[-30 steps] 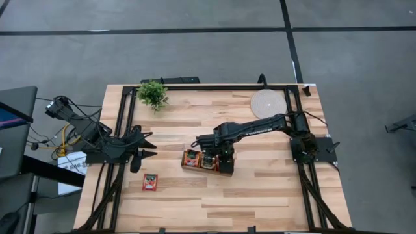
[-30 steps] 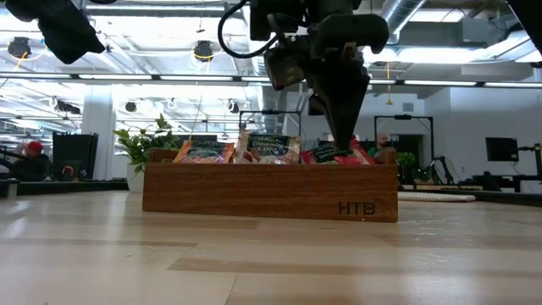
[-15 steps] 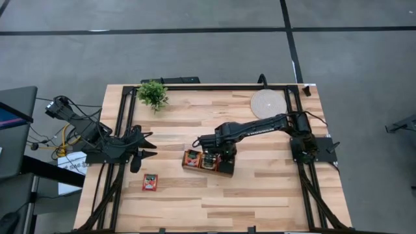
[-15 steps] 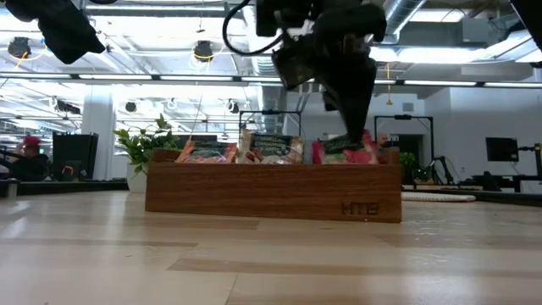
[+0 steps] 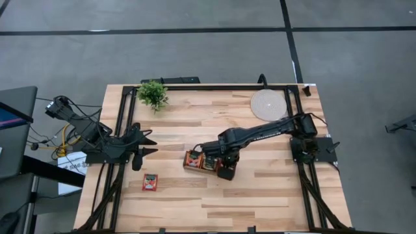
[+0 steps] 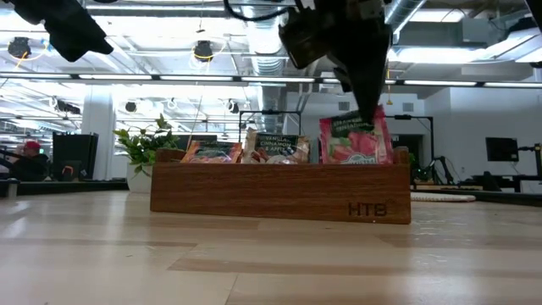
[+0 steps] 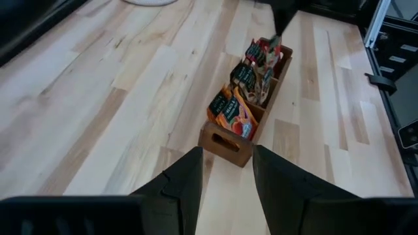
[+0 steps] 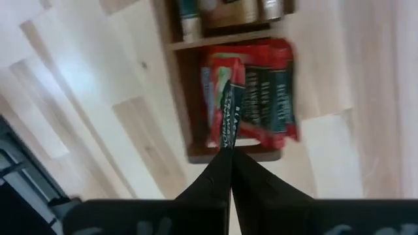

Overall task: Pick & Place Tea
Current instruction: Put the red tea bag into the right section of the wooden organizer

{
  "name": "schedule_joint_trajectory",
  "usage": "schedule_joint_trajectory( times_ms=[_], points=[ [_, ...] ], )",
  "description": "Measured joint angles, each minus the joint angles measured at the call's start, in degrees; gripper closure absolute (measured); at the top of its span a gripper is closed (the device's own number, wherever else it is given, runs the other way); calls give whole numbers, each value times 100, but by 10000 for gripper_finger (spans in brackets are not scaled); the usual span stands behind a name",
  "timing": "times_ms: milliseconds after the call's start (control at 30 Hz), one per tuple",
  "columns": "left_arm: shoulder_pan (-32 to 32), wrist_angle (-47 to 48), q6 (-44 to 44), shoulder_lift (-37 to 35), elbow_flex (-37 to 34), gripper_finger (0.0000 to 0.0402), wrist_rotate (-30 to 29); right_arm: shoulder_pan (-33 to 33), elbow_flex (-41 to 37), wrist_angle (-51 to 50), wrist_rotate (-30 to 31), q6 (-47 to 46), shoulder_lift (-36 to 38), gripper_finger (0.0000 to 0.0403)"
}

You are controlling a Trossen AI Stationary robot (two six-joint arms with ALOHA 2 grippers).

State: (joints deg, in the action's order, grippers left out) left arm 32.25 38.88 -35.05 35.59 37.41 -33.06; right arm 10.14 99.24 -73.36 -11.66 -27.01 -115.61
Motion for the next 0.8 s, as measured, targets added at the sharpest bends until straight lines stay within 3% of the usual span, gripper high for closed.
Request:
schedule_joint_trajectory(
  times_ms=[333, 800],
  points=[
    [0, 0, 11, 0, 0, 276, -21, 252, 0, 70, 415, -301, -3, 403],
    [0, 0, -13, 0, 0, 276, -21, 204, 0, 175, 434, 6, -9, 403]
  ],
)
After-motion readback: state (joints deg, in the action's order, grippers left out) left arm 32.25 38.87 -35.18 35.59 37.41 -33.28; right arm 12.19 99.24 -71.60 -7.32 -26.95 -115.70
